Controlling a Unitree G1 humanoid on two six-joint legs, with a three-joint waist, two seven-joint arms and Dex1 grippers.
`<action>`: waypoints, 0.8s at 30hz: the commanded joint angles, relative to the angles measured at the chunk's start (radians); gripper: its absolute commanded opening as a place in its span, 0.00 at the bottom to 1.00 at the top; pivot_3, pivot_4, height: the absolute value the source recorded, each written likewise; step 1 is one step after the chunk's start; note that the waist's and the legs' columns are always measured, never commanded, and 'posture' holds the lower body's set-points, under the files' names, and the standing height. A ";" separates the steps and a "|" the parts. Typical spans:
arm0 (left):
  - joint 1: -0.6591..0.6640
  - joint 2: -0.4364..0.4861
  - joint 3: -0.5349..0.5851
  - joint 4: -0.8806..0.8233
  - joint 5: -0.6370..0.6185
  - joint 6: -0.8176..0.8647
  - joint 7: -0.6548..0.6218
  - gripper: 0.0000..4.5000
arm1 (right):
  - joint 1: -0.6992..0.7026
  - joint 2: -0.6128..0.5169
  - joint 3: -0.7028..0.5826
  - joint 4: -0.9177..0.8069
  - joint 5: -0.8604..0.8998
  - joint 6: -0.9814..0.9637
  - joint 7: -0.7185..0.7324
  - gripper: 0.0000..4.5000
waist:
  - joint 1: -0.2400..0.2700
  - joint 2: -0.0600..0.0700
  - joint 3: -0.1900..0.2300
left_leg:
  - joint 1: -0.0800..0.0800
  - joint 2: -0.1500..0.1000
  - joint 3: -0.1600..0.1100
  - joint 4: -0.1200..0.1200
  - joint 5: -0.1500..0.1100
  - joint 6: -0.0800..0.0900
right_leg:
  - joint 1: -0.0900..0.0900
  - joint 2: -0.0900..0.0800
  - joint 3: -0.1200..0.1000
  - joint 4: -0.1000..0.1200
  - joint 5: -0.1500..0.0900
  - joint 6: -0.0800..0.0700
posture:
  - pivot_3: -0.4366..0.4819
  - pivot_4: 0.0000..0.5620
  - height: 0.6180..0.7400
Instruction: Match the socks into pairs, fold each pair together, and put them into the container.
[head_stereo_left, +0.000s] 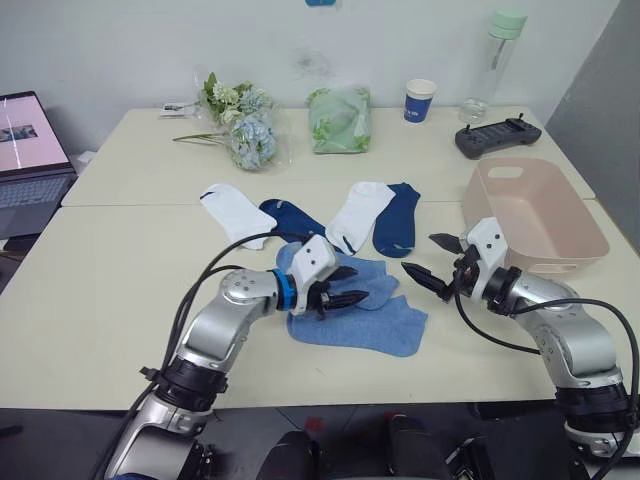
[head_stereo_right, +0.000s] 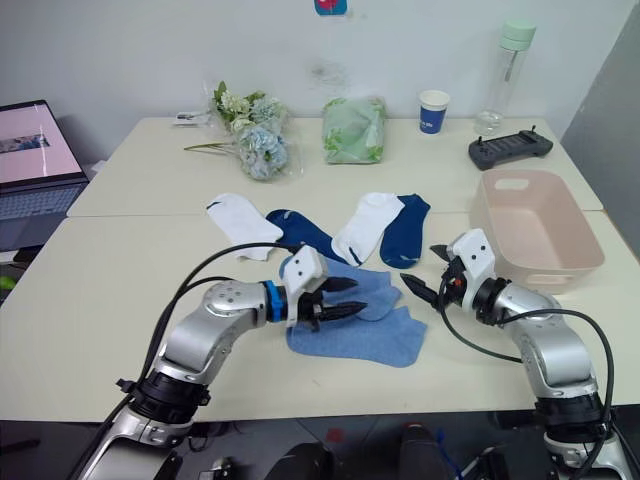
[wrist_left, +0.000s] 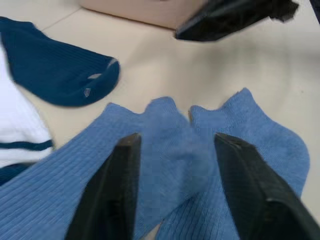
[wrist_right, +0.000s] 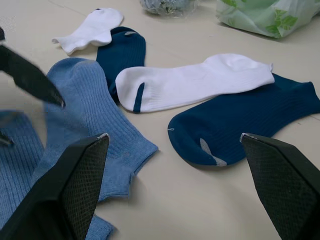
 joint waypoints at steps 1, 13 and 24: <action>-0.010 0.019 0.128 0.012 -0.060 0.012 0.047 0.87 | -0.023 0.009 0.011 0.003 -0.016 0.022 -0.030 1.00 | 0.000 0.000 0.000 | 0.000 0.000 0.000 0.000 0.000 0.000 | 0.000 0.000 0.000 0.000 0.000 0.000 | 0.48 0.27 1.00; 0.034 0.119 0.243 0.329 0.054 -0.218 0.167 0.87 | -0.071 0.033 0.113 0.032 -0.020 0.183 -0.018 1.00 | 0.006 0.000 0.000 | 0.000 -0.001 -0.001 0.000 0.000 0.000 | 0.000 -0.001 -0.001 -0.001 0.000 0.000 | 0.48 0.27 1.00; -0.023 0.064 0.213 0.429 0.071 -0.256 0.176 0.87 | -0.103 0.037 0.144 0.057 -0.030 0.221 -0.010 0.65 | 0.002 0.000 0.000 | 0.000 0.000 -0.001 0.000 0.000 0.000 | -0.001 -0.001 -0.001 -0.001 0.000 0.000 | 0.48 0.27 1.00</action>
